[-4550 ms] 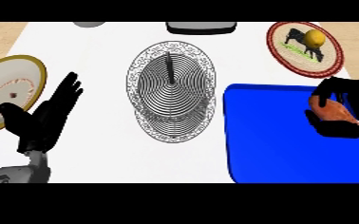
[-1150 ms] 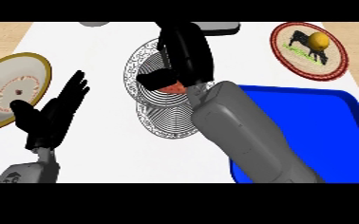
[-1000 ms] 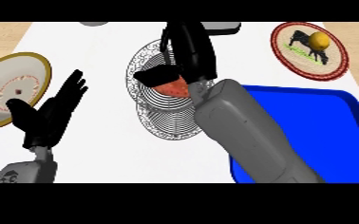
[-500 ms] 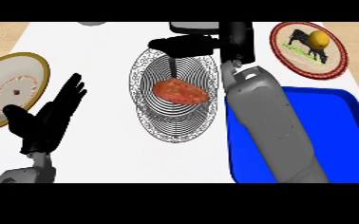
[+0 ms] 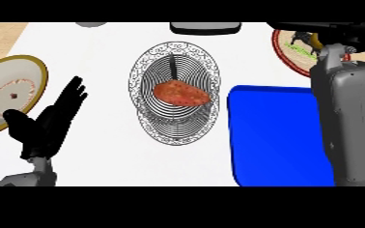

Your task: Pick the sweet potato from the tray and place it in the tiered basket

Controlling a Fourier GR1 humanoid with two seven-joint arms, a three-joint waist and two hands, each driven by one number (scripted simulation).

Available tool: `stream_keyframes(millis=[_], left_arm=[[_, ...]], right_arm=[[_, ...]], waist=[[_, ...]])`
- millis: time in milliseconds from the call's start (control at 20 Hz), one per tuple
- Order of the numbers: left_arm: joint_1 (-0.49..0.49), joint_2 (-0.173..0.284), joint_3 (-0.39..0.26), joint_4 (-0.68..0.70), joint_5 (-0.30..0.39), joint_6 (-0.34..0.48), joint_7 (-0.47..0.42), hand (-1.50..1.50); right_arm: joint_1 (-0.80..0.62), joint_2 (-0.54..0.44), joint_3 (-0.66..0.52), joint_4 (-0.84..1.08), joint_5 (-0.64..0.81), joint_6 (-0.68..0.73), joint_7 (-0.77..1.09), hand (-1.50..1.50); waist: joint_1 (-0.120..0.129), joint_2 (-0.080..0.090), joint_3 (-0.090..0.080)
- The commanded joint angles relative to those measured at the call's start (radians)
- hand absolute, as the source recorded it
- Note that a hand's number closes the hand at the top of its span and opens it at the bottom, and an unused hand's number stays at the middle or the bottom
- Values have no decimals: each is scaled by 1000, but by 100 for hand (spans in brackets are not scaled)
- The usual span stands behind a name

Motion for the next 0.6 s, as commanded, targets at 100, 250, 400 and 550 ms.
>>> stream_keyframes(millis=[100,250,400,550], left_arm=[[7,26,43,-22,39,-27,25,0],[19,-8,-8,-87,6,5,77,0],[-44,-44,-25,-26,-30,44,56,0],[24,-21,-10,-86,-2,1,75,0]], right_arm=[[47,-182,-184,12,-143,146,-26,-150],[108,-254,-264,16,-218,227,-59,-150],[173,-305,-328,51,-302,340,-122,-150],[108,-355,-331,191,-289,368,-179,-150]], waist=[[6,0,0],[5,-1,0],[0,1,0],[13,2,0]])
